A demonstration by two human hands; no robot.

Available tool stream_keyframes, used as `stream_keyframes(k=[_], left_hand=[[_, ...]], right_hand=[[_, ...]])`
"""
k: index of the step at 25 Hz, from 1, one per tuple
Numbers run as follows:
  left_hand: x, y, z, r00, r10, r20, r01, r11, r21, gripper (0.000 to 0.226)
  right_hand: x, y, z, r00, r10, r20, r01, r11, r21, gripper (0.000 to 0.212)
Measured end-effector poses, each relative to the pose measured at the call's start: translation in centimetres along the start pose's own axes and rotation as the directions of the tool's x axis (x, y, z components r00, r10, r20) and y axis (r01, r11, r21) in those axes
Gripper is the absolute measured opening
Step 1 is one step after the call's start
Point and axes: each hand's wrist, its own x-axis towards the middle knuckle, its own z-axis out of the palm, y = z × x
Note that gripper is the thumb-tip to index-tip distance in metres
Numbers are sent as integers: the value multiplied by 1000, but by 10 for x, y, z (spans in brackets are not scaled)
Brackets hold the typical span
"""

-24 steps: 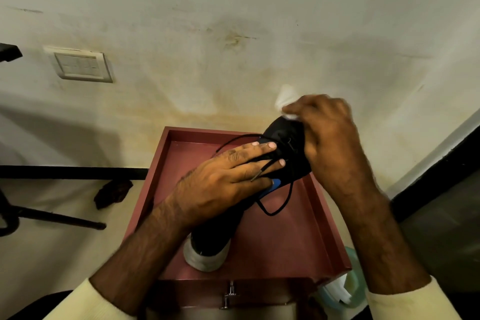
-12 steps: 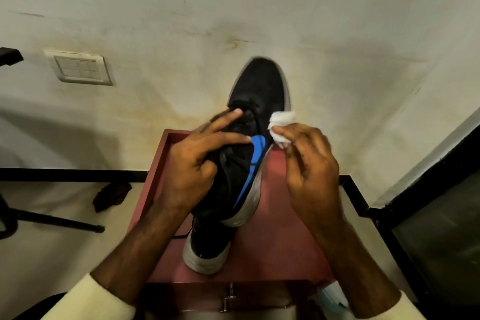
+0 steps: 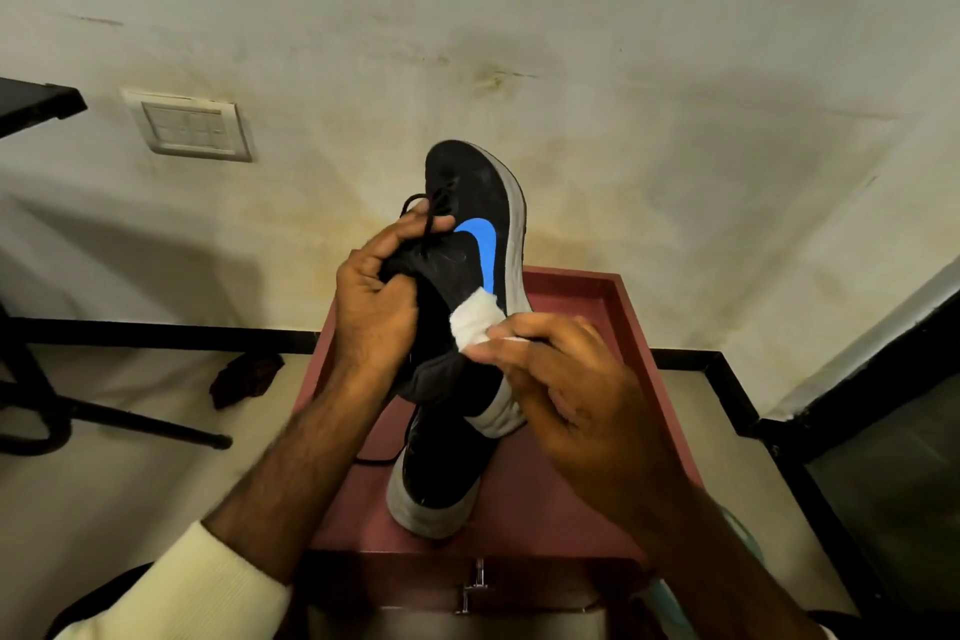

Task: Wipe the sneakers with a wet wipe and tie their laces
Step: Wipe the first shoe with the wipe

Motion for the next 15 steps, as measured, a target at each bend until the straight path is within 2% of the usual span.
stream_keyframes(k=[3, 5, 7, 9, 11, 13, 15], left_hand=[[-8, -2, 12, 997, 56, 45, -60, 995, 75, 67], [-21, -3, 25, 996, 36, 88, -45, 994, 102, 63], [-36, -7, 40, 981, 13, 191, -39, 990, 134, 61], [-49, -14, 55, 943, 18, 332, -102, 966, 239, 60], [-58, -26, 68, 903, 14, 429, -194, 904, 381, 56], [-66, -43, 79, 827, -14, 563, -326, 803, 499, 47], [-75, -58, 87, 709, -78, 701, -518, 617, 593, 40]], right_hand=[[6, 8, 5, 975, 154, -162, -161, 987, -29, 32], [9, 15, -1, 948, 225, -225, -229, 973, 8, 28], [8, 23, -11, 918, 323, -231, -320, 946, 51, 26], [3, 35, -23, 877, 441, -193, -440, 897, 50, 25], [-5, 50, -31, 820, 563, -106, -567, 824, -12, 26], [-17, 64, -37, 759, 650, -28, -649, 753, -106, 28], [-27, 72, -42, 721, 693, -3, -682, 709, -179, 26]])
